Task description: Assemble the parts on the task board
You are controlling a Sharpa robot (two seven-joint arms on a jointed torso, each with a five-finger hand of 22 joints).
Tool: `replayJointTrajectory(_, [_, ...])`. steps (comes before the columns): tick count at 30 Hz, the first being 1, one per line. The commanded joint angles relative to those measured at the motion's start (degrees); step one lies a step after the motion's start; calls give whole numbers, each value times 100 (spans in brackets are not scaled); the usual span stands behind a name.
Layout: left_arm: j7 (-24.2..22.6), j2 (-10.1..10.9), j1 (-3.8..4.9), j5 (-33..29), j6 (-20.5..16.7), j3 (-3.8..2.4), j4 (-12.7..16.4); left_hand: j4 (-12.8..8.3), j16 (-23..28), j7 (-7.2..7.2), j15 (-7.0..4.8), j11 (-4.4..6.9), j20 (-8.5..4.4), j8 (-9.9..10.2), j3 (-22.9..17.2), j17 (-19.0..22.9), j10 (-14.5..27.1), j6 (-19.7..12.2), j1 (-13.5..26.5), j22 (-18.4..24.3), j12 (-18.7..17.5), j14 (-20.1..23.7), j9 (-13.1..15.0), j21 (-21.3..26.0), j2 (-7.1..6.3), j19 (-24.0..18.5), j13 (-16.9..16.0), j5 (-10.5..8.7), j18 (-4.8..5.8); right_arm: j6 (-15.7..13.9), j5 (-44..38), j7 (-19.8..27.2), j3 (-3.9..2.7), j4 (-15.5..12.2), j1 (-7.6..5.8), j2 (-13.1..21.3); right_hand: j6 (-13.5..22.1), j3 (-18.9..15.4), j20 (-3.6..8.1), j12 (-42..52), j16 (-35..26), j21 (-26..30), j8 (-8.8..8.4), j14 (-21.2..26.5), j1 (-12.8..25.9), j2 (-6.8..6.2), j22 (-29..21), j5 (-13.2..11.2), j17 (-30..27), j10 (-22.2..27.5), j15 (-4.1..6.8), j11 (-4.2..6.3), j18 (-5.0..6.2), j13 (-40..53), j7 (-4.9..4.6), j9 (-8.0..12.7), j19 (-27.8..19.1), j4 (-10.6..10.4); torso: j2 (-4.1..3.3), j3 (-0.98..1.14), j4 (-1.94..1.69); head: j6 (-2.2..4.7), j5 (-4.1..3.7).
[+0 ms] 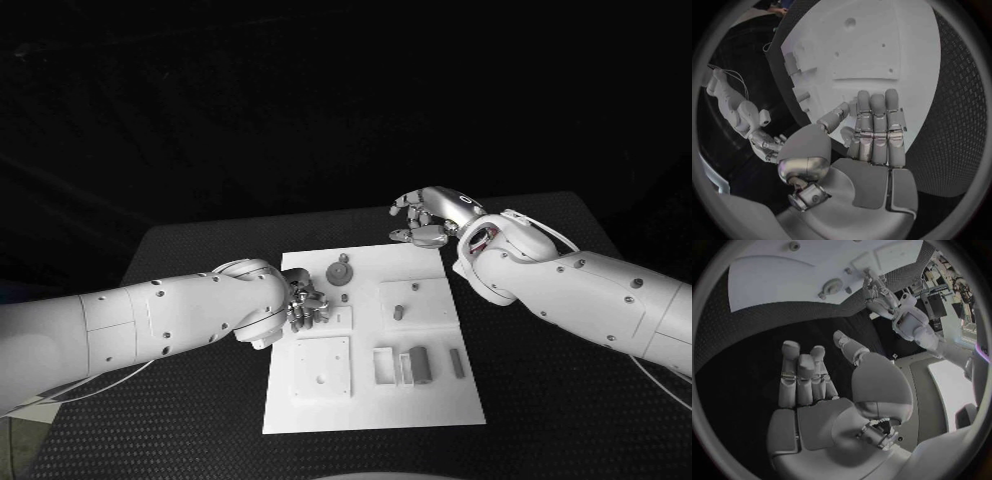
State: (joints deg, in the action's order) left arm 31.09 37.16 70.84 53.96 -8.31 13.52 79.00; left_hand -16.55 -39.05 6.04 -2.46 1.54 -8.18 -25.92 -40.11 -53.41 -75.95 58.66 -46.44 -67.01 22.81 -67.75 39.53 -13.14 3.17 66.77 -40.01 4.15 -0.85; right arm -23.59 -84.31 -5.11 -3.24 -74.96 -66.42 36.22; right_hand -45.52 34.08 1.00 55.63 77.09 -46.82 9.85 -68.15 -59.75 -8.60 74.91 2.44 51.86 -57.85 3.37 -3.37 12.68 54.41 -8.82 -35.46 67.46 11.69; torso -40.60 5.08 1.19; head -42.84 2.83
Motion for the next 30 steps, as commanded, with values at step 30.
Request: replayJointTrajectory(30, [-67, 49, -41, -120, 195, -7, -16, 10, -155, -287, -10, -5, -1, 1, -37, 124, 76, 311, -35, -61, 99, 103, 43, 8, 74, 6, 17, -71, -62, 145, -3, 4, -3, 25, 0, -28, -48, -44, 36, 28, 6, 37, 22, -35, 8, 17, 85, 34, 8, 10, -8, 34, 232, -20, -78, 16, 3, -7, -1, -2, 0, 1, -2])
